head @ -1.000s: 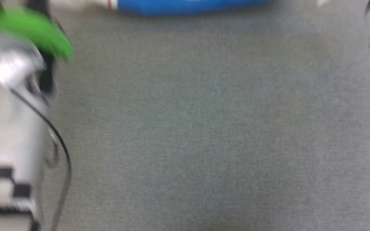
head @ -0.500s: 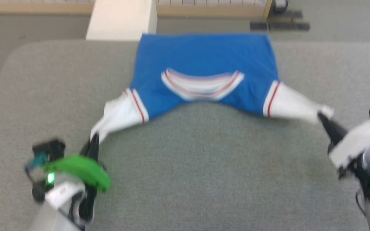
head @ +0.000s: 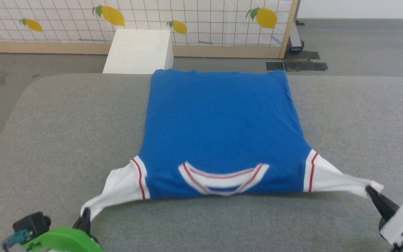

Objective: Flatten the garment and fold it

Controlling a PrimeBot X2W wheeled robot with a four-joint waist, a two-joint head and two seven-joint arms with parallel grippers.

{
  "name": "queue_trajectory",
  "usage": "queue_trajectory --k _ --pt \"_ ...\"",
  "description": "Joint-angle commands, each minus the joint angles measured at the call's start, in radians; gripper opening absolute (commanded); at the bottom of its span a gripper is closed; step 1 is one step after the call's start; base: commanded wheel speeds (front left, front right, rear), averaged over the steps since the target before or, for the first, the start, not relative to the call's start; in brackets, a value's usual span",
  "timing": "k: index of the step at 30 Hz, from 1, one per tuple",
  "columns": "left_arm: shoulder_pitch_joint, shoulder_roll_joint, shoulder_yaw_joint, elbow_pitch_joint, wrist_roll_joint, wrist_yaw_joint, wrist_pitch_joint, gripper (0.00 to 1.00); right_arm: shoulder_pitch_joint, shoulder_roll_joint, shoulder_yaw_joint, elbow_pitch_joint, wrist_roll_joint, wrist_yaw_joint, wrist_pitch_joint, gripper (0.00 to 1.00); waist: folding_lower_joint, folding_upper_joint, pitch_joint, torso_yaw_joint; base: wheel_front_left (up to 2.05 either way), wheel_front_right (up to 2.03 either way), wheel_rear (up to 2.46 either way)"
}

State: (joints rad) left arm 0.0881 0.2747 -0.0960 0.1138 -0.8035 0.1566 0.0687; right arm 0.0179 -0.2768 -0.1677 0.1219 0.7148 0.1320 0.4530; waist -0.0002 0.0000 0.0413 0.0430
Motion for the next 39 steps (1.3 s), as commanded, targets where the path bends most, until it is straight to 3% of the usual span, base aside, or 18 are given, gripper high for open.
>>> queue_trajectory --k 1,8,12,23,29,33,34,35,36,39 --pt "0.038 0.014 0.010 -0.024 -0.015 0.018 0.015 0.00 0.030 0.006 -0.021 -0.022 0.006 -0.001 0.017 0.00 0.0002 0.0000 -0.001 -0.001 0.00 0.00 0.00" --pt "0.128 0.058 0.018 -0.131 -0.007 0.094 0.098 0.00 0.130 0.019 -0.085 -0.142 -0.019 -0.001 0.146 0.00 0.0002 0.0000 0.008 -0.002 0.00 0.00 0.00" --pt "0.128 0.091 -0.012 -0.163 0.024 0.118 0.152 0.00 0.130 0.009 -0.068 -0.197 -0.068 -0.001 0.219 0.00 0.0002 0.0000 0.027 -0.005 0.00 0.00 0.00" --pt "-0.010 0.116 -0.098 -0.097 0.071 0.102 0.233 0.00 -0.045 -0.096 0.203 -0.137 -0.253 -0.001 0.525 0.00 0.0002 0.0000 0.102 -0.010 0.00 0.00 0.00" --pt "-0.040 0.107 -0.095 -0.075 0.067 0.096 0.217 0.00 -0.109 -0.125 0.314 -0.065 -0.287 -0.001 0.687 0.00 0.0002 0.0000 0.121 -0.007 0.00 0.00 0.00" --pt "-0.045 0.102 -0.093 -0.074 0.063 0.094 0.207 0.00 -0.128 -0.140 0.348 -0.050 -0.283 -0.001 0.735 0.00 0.0002 0.0000 0.126 -0.005 0.00 0.00 0.00" --pt "-0.045 0.101 -0.092 -0.074 0.061 0.093 0.205 0.00 -0.130 -0.142 0.352 -0.051 -0.279 -0.001 0.735 0.10 0.0002 0.0000 0.126 -0.006 0.00 0.00 0.00" --pt "-0.044 0.100 -0.090 -0.073 0.059 0.093 0.202 0.00 -0.134 -0.145 0.355 -0.053 -0.273 -0.001 0.729 0.74 0.0002 0.0000 0.124 -0.008 0.00 0.00 0.00" --pt "-0.043 0.098 -0.089 -0.073 0.057 0.093 0.199 0.00 -0.136 -0.146 0.350 -0.056 -0.264 -0.001 0.719 1.00 0.0002 0.0000 0.122 -0.009 0.00 0.00 0.00" --pt "-0.036 0.096 -0.085 -0.073 0.053 0.093 0.192 0.00 -0.134 -0.137 0.311 -0.066 -0.238 -0.001 0.683 1.00 0.0002 0.0000 0.106 -0.015 0.00 0.00 0.00"
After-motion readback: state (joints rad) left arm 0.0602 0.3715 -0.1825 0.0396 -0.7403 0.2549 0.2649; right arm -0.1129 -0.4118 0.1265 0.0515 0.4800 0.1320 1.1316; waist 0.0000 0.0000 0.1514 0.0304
